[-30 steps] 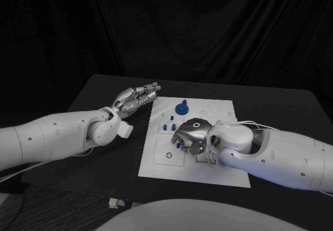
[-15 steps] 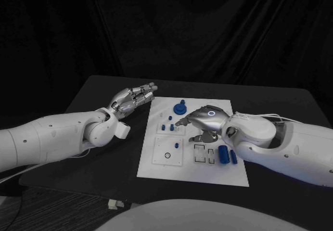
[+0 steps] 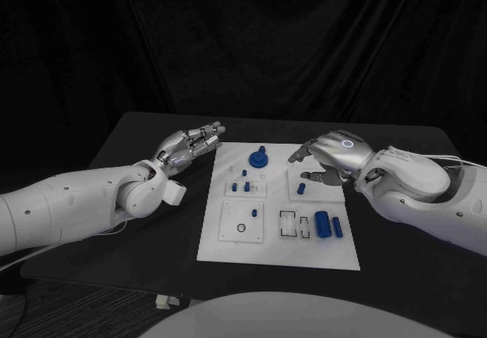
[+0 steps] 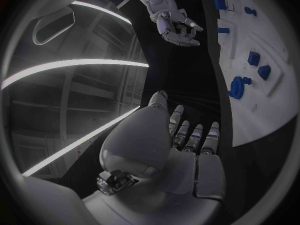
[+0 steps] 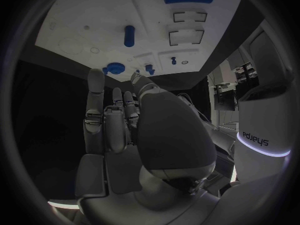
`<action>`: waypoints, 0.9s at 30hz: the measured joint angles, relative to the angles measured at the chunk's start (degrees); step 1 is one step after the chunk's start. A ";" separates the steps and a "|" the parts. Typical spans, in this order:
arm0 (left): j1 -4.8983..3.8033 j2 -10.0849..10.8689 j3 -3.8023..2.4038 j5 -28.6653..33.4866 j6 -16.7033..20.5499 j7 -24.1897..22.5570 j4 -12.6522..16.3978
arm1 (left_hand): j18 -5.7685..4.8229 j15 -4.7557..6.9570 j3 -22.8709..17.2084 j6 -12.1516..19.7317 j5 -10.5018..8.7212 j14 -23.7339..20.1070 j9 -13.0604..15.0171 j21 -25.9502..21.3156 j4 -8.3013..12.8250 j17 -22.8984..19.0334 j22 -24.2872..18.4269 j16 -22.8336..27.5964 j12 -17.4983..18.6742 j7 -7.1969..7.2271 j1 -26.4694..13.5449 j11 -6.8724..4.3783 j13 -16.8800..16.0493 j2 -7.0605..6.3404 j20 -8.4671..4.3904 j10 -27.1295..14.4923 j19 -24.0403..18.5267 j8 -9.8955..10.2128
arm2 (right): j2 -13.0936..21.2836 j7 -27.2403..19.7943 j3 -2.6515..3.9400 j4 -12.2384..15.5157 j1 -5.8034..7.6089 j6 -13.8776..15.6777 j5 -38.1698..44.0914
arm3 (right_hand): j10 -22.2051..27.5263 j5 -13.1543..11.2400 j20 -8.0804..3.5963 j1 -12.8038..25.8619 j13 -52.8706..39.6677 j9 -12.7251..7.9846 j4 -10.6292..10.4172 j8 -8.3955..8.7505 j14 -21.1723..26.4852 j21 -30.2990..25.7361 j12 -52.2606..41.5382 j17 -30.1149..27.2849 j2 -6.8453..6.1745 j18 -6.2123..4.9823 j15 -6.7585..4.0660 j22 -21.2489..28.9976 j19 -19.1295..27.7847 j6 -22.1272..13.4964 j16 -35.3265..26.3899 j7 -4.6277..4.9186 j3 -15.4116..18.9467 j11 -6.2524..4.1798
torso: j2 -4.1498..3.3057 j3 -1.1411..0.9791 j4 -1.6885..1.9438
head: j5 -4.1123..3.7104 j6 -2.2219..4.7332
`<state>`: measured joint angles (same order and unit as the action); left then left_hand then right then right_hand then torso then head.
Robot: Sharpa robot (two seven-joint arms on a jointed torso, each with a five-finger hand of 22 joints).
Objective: Assemble the parts on the task board
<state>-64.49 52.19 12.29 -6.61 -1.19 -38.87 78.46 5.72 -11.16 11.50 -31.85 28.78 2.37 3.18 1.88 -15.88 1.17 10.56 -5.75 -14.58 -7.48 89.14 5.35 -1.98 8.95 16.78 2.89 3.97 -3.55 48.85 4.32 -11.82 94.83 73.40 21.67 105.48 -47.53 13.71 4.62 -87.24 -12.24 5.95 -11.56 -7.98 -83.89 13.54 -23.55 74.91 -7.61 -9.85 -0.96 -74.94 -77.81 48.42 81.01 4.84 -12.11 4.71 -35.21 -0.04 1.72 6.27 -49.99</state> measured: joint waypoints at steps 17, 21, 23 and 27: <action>0.03 -0.17 0.00 0.00 0.00 0.00 0.03 | 0.00 0.00 0.00 0.00 0.00 0.00 -0.01 0.00 0.00 0.00 0.18 0.00 0.00 0.00 0.00 0.00 0.01 0.00 0.00 0.00 0.00 0.00 | 0.25 0.24 -0.02 -3.63 -3.17 -0.33 -0.58 | -0.47 -5.60 0.00 4.13 -0.24 0.21 -1.98 0.40 -0.21 -0.12 -1.22 0.00 -0.83 0.00 -0.21 0.01 -0.42 0.95 0.00 1.70 0.95 -0.29 | -0.03 0.01 -0.04 | -0.30 -0.01; 0.05 -0.17 0.00 0.00 0.00 0.00 -0.01 | 0.00 0.00 0.00 -0.21 0.00 0.00 -0.01 0.00 0.00 0.00 0.18 0.00 -0.23 0.21 0.00 0.00 0.01 0.00 0.00 0.00 0.00 0.00 | -0.14 0.25 -0.02 -4.17 -3.87 -0.69 -0.61 | -0.26 -6.51 -0.21 4.49 -0.24 0.09 -2.21 0.79 -0.21 -0.12 -1.22 0.00 -0.97 0.00 -0.21 0.01 -0.62 0.70 0.00 1.95 1.19 -0.08 | -0.02 0.01 -0.04 | -0.32 -0.01; 0.05 -0.18 0.00 0.00 -0.01 0.00 -0.03 | 0.00 0.00 0.00 -0.21 0.00 0.00 -0.01 0.00 0.00 0.00 0.24 0.00 -0.23 0.21 0.21 0.00 0.01 0.21 0.21 0.00 0.21 0.00 | -0.38 0.25 -0.03 -4.51 -4.18 -0.83 -0.63 | -0.09 -6.51 -0.21 4.49 -0.16 0.06 -2.21 0.79 -0.21 -0.12 -1.22 0.00 -0.97 0.00 -0.21 0.01 -0.62 0.70 0.21 1.95 1.19 -0.26 | 0.00 0.01 -0.03 | -0.31 -0.01; 0.06 -0.20 0.00 0.00 -0.01 0.00 -0.07 | 0.00 0.00 0.00 -0.21 0.00 0.00 -0.01 0.00 0.00 0.00 0.24 0.00 -0.23 0.21 0.21 0.00 0.02 0.21 0.21 0.00 0.21 0.00 | -1.10 0.20 -0.04 -5.33 -4.65 -1.02 -0.65 | 0.26 -5.48 0.00 4.22 -0.03 -0.05 -1.57 1.12 -0.21 -0.12 -1.22 0.00 -0.73 -0.01 -0.21 0.01 -0.82 0.49 0.21 2.15 1.05 -0.19 | 0.01 0.01 -0.03 | -0.30 -0.01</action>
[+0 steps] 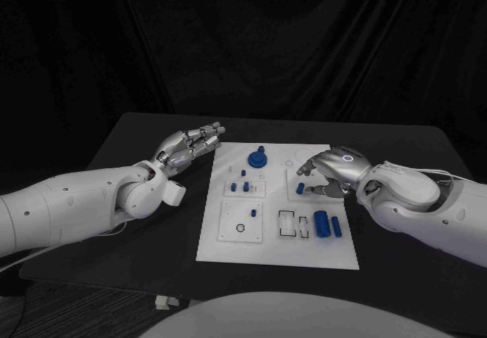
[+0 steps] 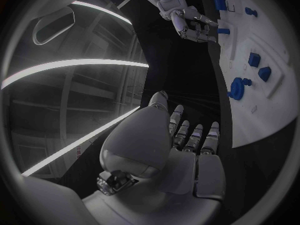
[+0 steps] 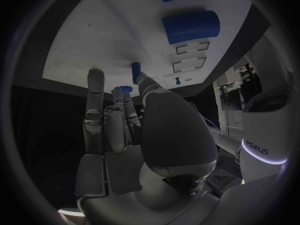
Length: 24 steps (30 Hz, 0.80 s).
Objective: Assemble the parts on the task board
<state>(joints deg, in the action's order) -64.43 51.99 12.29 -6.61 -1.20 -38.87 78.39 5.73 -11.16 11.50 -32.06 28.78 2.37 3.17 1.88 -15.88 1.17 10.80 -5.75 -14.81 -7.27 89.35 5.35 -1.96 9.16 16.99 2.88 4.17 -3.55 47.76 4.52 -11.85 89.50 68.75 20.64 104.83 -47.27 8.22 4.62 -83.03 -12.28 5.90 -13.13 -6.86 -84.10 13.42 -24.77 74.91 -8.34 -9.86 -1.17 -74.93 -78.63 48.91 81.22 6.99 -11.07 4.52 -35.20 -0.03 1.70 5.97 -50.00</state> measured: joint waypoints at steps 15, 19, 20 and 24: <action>0.03 0.39 0.01 0.00 0.00 0.00 0.11 | 0.00 0.00 -0.16 0.00 0.00 0.00 0.00 0.00 0.16 0.00 -0.01 0.00 0.00 0.00 0.17 0.00 -0.05 -0.17 -0.09 0.00 0.08 0.00 | -2.91 -0.80 0.01 -2.69 -1.84 -0.48 -0.37 | -2.82 13.14 -0.26 -3.30 1.58 0.97 2.54 -0.53 0.00 0.91 1.59 0.00 -0.46 0.01 0.00 0.01 -0.66 3.27 0.30 0.65 -4.22 0.16 | -0.04 -0.01 0.03 | -0.06 0.00; 0.03 0.39 0.01 0.00 0.00 0.00 0.12 | 0.00 0.00 -0.16 0.00 0.00 0.00 0.00 0.00 0.16 0.00 -0.01 0.00 0.00 0.00 0.22 0.00 -0.04 -0.23 -0.20 0.00 0.20 0.00 | -3.52 -1.14 0.01 -3.23 -1.99 -0.79 -0.61 | -4.84 15.08 -0.41 -3.30 1.94 1.55 2.95 -0.84 0.00 1.63 1.71 0.00 -0.46 0.01 0.00 0.01 -0.81 4.33 0.45 0.62 -5.80 0.10 | -0.04 -0.02 0.03 | -0.27 0.00; 0.03 0.39 0.01 0.00 0.00 0.00 0.14 | 0.00 0.00 -0.16 0.00 0.00 0.00 0.00 0.00 0.16 0.00 -0.01 0.00 0.00 0.00 0.22 0.00 -0.04 -0.23 -0.20 0.00 0.20 0.00 | -3.64 -1.24 0.01 -3.34 -2.02 -0.91 -0.67 | -4.86 15.21 -0.41 -3.30 1.95 1.61 3.01 -0.85 0.00 1.63 1.71 0.00 -0.46 0.01 0.00 0.01 -0.81 4.32 0.45 0.61 -5.87 0.09 | -0.04 -0.03 0.03 | -0.30 0.00; 0.03 0.39 0.01 0.00 0.00 0.00 0.17 | 0.00 0.00 -0.16 0.00 0.00 0.00 -0.01 0.00 0.16 0.00 -0.01 0.00 0.00 0.00 0.22 0.00 -0.04 -0.23 -0.20 0.00 0.20 0.00 | -3.83 -1.61 0.03 -3.51 -2.04 -1.16 -0.85 | -7.34 16.17 -0.41 -3.59 2.16 2.30 3.69 -1.73 0.00 2.67 1.71 0.00 -0.76 0.00 0.00 0.02 -0.82 6.12 0.66 0.54 -7.18 -0.11 | -0.03 -0.03 0.03 | -0.23 0.00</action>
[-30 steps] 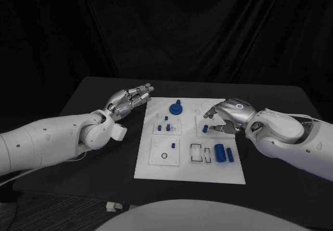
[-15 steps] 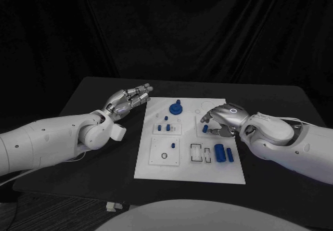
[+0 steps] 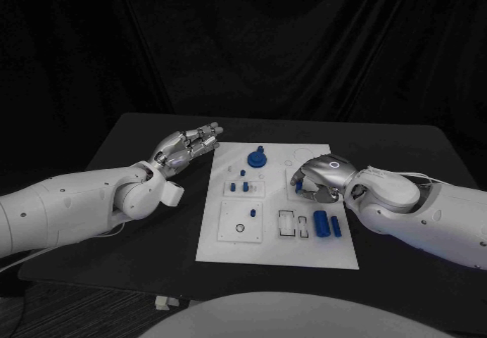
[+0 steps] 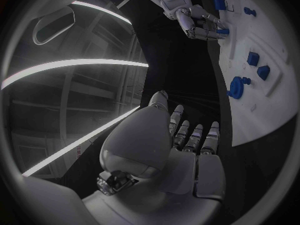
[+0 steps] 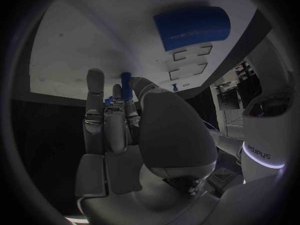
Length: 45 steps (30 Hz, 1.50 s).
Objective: Assemble the parts on the task board
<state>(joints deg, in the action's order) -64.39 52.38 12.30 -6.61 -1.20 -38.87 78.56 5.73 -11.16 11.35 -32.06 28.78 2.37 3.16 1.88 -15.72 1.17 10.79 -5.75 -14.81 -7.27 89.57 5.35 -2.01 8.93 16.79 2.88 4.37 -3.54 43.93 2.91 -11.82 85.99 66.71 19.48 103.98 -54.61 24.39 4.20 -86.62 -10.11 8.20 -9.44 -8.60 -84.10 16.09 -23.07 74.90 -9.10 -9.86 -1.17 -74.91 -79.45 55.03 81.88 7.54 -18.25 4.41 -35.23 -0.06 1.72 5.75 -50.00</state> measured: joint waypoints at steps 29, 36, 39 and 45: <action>0.09 0.01 0.00 0.00 -0.13 0.00 -0.05 | 0.00 0.00 0.00 -0.22 0.24 0.00 0.00 0.00 0.00 0.04 -0.01 0.00 -0.27 -0.22 0.22 0.19 -0.03 0.22 0.00 0.19 0.00 0.00 | 3.47 -1.06 -0.01 4.95 4.07 3.17 -2.06 | -6.21 -0.30 0.00 0.27 0.29 2.68 2.43 -1.66 0.00 5.33 0.49 0.00 -0.27 0.00 0.00 -0.03 -0.82 4.84 0.90 -0.25 -2.39 -0.13 | 0.07 0.01 -0.01 | 0.49 0.00; 0.11 -0.02 0.00 0.00 -0.14 0.00 -0.11 | 0.00 0.00 0.00 -0.21 0.24 0.00 -0.01 0.00 0.00 0.04 -0.01 0.00 -0.27 -0.21 0.22 0.19 -0.03 0.22 0.00 0.19 -0.01 -0.23 | 4.00 -1.06 0.03 8.80 6.24 3.53 -4.37 | -6.43 -0.54 0.00 0.06 0.28 2.74 2.59 -1.66 0.00 5.33 0.54 0.00 -0.06 0.01 0.00 -0.03 -0.82 4.84 0.90 -0.25 -2.55 0.08 | 0.09 0.03 -0.01 | 1.33 0.00; 0.12 -0.04 0.00 0.00 -0.12 0.00 -0.15 | 0.00 0.13 0.00 -0.33 0.24 -0.13 -0.01 0.00 0.00 0.04 -0.27 0.00 -0.26 -0.33 0.22 0.24 -0.03 0.22 0.00 0.24 -0.01 -0.23 | 3.29 -1.05 0.03 10.27 6.45 3.53 -5.00 | -6.43 -0.91 0.00 -0.09 0.28 2.74 2.68 -1.66 0.00 5.52 0.56 0.00 0.08 0.01 0.00 -0.03 -0.82 4.84 1.00 -0.25 -2.46 0.08 | 0.09 0.04 0.00 | 1.51 0.00; 0.22 -0.12 0.00 0.00 0.03 -0.01 -0.24 | 0.00 2.81 -0.17 -0.41 0.23 -1.12 -0.01 0.00 -0.17 -0.16 -2.11 1.10 -0.48 -0.41 0.22 0.61 -0.02 0.22 -0.55 0.19 -0.55 -0.23 | 0.12 -1.04 0.03 12.72 5.47 3.47 -5.27 | -6.43 -1.19 0.00 -0.16 0.28 2.74 2.97 -1.66 0.00 5.78 0.76 0.00 0.16 0.01 0.00 -0.02 -0.82 4.84 1.12 -0.25 -2.62 0.08 | 0.04 0.04 0.03 | 1.71 0.00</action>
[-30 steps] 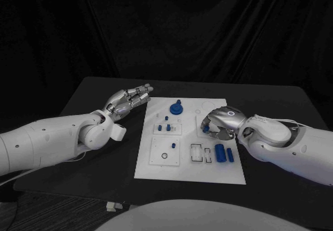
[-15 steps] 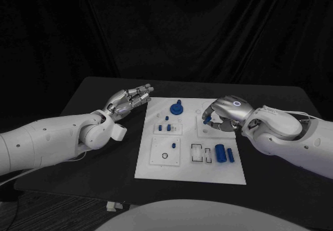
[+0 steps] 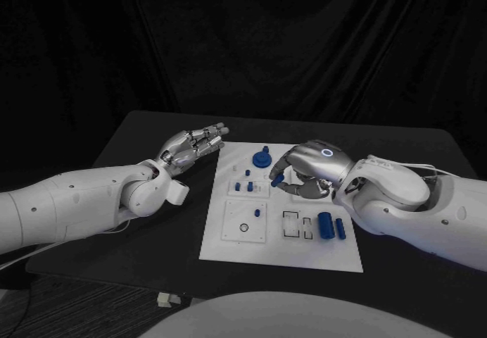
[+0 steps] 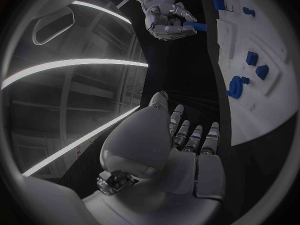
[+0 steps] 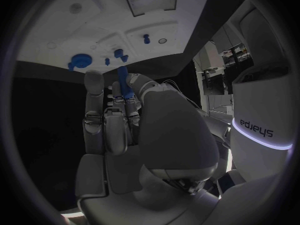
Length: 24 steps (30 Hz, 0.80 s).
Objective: Assemble the parts on the task board
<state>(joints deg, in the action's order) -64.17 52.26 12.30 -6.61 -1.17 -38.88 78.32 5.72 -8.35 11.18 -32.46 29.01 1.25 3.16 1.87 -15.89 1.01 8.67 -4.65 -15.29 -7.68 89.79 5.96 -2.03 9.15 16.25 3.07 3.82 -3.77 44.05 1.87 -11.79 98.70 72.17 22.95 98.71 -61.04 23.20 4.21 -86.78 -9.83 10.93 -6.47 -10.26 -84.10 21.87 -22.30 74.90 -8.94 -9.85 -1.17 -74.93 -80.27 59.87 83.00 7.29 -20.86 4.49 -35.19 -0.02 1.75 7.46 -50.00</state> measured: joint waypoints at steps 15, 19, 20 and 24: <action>0.03 0.33 0.00 0.00 0.28 0.00 0.20 | 0.00 0.38 0.00 0.00 0.00 -0.21 0.00 -0.22 0.00 -0.03 -0.59 0.01 0.00 0.00 0.00 0.00 0.01 0.00 0.01 0.00 -0.39 0.00 | -8.36 -0.31 -0.04 -1.02 -5.11 -1.90 1.79 | 0.00 -0.46 0.00 0.00 0.06 -0.01 0.25 0.39 0.00 0.00 0.47 0.00 -0.01 0.00 0.00 0.01 0.00 -0.03 0.00 0.03 -0.25 0.00 | -0.03 0.02 -0.06 | 1.79 0.01; 0.04 0.46 0.00 0.00 0.35 0.00 0.34 | 0.00 1.29 0.17 1.48 0.00 -0.79 -0.07 -0.66 -0.16 -0.34 -1.88 1.51 0.51 0.84 0.00 -0.48 0.04 0.00 -0.06 -0.48 -1.34 0.00 | -9.55 -0.45 -0.03 -1.73 -6.39 -2.75 2.14 | 0.00 -0.89 0.00 0.01 0.19 -0.01 0.25 0.56 0.00 0.00 0.80 0.00 -0.01 0.00 0.00 0.01 0.00 -0.21 0.00 0.21 -0.25 0.00 | -0.03 0.02 0.03 | 2.03 0.01; 0.04 0.49 0.00 0.00 0.38 0.00 0.35 | 0.00 1.73 0.25 1.81 0.00 -0.93 -0.13 -0.66 -0.25 -0.42 -2.19 2.03 0.80 1.12 0.00 -0.65 0.07 0.00 -0.06 -0.64 -1.34 0.00 | -9.78 -0.47 -0.03 -1.92 -6.67 -2.93 2.26 | 0.00 -0.90 0.00 0.01 0.20 -0.01 0.25 0.56 0.00 0.00 0.80 0.00 -0.01 0.00 0.00 0.01 0.00 -0.21 0.00 0.21 -0.25 0.00 | -0.03 0.02 0.04 | 2.10 0.01; 0.05 0.54 0.00 0.00 0.48 0.00 0.35 | 0.00 1.92 0.33 2.69 0.00 -1.12 -0.22 -0.66 -0.32 -0.54 -2.49 2.45 1.15 1.22 0.00 -0.65 0.11 0.00 -0.06 -0.65 -1.34 0.23 | -10.67 -0.54 -0.04 -2.75 -7.70 -3.76 2.91 | 0.00 -0.90 0.00 0.01 0.22 -0.01 0.25 0.56 0.00 0.00 0.91 0.00 -0.02 0.00 0.00 0.01 0.00 -0.21 0.00 0.21 -0.25 0.00 | -0.03 0.02 0.06 | 2.21 0.01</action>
<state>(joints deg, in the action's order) -64.13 52.80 12.30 -6.60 -0.69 -38.88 78.66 5.73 -6.42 11.51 -29.77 29.01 0.13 2.94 1.21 -16.21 0.47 6.18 -2.20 -14.14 -6.45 89.79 5.31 -1.92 9.15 16.19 2.42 2.48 -3.55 33.38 1.34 -11.83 95.95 64.48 19.19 101.62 -61.04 22.30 4.21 -86.77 -9.61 10.92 -6.23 -9.70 -84.10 21.87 -21.39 74.90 -8.96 -9.85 -1.17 -74.92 -80.26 59.66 83.00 7.50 -21.11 4.48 -35.23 -0.01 1.81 9.67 -49.99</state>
